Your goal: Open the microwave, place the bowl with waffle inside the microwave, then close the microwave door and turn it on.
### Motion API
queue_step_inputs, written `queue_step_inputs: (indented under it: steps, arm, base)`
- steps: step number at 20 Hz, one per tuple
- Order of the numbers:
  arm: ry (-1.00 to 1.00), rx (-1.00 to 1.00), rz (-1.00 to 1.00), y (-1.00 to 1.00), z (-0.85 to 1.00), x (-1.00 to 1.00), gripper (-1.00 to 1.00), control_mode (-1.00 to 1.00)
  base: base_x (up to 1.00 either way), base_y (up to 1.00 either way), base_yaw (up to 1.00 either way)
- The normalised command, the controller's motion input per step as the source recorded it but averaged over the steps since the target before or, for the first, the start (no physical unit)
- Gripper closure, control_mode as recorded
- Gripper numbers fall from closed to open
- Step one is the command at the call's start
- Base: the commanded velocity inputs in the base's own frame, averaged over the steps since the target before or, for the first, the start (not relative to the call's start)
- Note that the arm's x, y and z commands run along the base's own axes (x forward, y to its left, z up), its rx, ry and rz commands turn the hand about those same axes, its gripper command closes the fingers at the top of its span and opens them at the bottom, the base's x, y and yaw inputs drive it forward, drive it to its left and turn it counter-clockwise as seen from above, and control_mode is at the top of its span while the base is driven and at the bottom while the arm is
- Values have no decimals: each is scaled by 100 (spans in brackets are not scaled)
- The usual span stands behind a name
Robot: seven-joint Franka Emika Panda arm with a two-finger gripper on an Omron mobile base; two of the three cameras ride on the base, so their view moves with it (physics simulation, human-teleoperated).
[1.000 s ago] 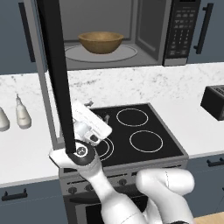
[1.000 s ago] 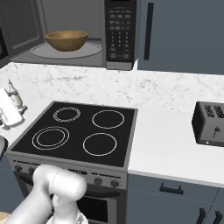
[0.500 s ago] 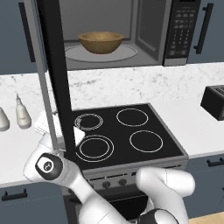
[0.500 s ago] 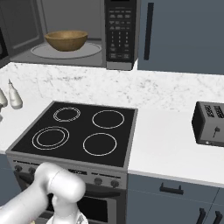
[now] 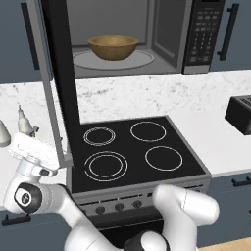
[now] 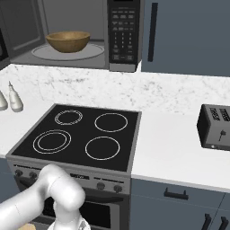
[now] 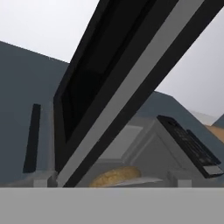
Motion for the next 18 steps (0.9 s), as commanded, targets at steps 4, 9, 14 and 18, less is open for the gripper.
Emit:
queue_step_inputs:
  steps: [4,9,14,18]
  arm:
    - [0,-9,0,60,-11,0,-100,-100]
    - [-2,-3,0,59,-1,0,-100,-100]
    - [-3,0,0,53,4,0,-100,-100]
    - [-3,0,-3,41,1,0,100,-100]
  base:
    - [0,0,0]
    - [0,0,0]
    - [0,0,0]
    - [0,0,0]
